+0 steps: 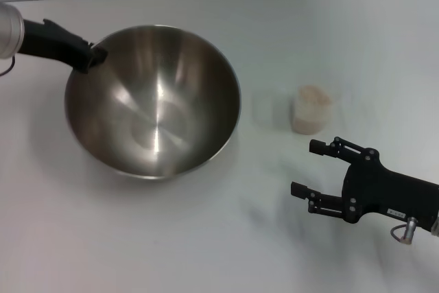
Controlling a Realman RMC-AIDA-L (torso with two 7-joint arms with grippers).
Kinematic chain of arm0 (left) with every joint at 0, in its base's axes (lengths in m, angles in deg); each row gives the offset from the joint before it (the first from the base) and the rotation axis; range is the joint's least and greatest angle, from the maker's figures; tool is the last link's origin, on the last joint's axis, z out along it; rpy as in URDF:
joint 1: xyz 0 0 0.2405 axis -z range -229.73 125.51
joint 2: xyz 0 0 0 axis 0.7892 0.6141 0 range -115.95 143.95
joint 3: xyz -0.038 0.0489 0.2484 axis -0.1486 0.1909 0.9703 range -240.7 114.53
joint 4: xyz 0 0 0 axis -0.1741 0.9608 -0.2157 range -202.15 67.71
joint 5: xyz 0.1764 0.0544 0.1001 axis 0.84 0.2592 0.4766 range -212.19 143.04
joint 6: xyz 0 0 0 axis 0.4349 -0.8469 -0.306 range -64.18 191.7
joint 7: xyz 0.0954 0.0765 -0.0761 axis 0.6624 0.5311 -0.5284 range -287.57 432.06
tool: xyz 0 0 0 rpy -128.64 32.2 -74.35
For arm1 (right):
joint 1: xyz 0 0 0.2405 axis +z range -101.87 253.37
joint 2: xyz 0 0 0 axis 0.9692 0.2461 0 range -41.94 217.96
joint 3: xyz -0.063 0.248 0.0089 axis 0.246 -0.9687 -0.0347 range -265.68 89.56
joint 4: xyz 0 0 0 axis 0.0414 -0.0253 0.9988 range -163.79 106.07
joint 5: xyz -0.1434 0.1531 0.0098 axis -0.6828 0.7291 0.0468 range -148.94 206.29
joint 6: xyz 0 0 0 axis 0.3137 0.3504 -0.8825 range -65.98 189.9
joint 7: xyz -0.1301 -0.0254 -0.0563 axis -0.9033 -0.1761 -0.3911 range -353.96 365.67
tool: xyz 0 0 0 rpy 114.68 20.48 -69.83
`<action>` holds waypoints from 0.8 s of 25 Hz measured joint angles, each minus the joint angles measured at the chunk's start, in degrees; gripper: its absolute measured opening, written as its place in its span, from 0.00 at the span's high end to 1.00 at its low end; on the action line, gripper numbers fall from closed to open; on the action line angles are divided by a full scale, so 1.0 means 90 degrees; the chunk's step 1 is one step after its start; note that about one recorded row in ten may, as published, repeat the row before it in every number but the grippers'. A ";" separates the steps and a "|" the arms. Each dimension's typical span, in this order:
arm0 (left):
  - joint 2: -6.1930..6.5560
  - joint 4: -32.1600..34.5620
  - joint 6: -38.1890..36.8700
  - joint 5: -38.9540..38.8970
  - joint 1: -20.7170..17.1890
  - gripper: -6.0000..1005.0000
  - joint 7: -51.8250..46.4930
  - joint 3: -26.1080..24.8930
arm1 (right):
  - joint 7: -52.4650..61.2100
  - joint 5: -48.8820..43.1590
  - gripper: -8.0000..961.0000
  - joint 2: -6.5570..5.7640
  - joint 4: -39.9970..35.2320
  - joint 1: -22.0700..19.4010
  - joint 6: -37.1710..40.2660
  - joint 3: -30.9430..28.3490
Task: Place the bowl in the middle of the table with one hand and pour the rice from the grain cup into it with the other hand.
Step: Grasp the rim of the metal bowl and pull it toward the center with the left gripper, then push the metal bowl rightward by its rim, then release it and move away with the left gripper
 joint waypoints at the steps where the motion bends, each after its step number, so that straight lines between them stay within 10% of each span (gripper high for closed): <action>1: 0.0000 0.0000 0.0000 0.0000 0.0000 0.90 0.0000 0.0000 | 0.0000 0.0000 0.17 0.0000 0.0000 0.0006 0.0000 0.0000; 20: -0.0057 0.0280 -0.0628 -0.0792 0.0747 0.94 -0.0255 0.0418 | 0.0000 0.0000 0.17 0.0000 0.0000 0.0013 -0.0011 0.0000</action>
